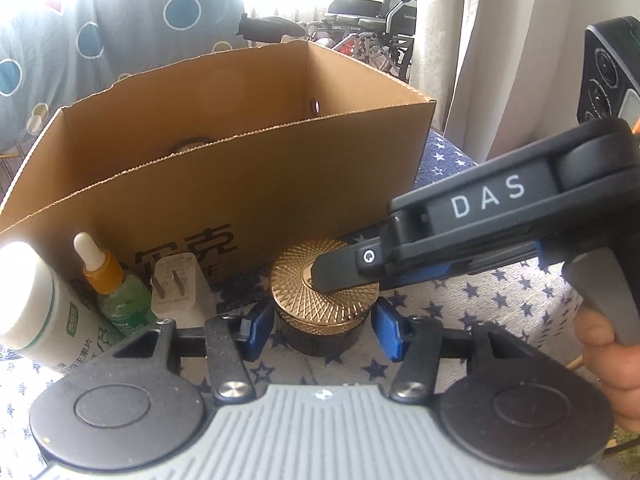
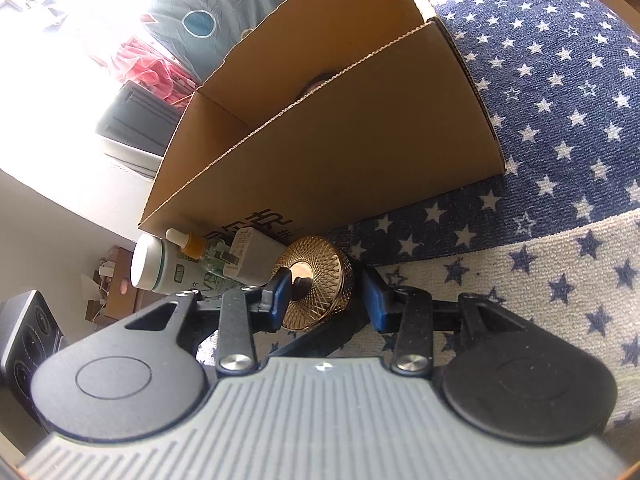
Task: Organize rigid objects
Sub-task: 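Close the right tool on the gold jar's lid and lift it, then lower the gold jar into the box and open the right tool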
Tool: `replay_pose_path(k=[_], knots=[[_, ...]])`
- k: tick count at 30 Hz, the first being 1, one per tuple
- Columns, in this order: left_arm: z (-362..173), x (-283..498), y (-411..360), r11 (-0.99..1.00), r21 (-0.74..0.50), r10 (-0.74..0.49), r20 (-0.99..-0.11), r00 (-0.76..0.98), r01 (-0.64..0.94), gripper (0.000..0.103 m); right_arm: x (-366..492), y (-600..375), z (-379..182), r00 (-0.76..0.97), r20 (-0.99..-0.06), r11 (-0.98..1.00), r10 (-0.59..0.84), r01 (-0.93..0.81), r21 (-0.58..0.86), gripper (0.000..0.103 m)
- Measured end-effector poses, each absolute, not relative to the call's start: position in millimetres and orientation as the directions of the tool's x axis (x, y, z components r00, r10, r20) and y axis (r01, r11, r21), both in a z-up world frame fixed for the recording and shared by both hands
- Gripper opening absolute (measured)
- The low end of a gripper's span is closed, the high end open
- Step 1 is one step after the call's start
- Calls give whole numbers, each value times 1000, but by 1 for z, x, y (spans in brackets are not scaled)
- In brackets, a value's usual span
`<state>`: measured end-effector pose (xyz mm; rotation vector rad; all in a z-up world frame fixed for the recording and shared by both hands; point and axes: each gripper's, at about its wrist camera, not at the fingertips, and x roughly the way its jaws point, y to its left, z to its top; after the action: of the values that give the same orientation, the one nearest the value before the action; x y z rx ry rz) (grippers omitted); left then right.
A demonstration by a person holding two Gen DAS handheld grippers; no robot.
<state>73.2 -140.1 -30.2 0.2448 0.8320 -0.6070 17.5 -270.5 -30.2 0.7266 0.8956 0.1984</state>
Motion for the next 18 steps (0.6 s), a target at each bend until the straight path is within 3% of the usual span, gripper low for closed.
replay_pose_path(k=[12, 18], knots=[[45, 63, -128, 818, 1, -454, -615, 645, 576, 55, 5, -257, 56, 727, -545, 802, 417, -12, 598, 40], [73, 94, -134, 842, -2, -435, -596, 675, 540, 55, 37, -256, 92, 745, -521, 830, 417, -79, 552, 40]])
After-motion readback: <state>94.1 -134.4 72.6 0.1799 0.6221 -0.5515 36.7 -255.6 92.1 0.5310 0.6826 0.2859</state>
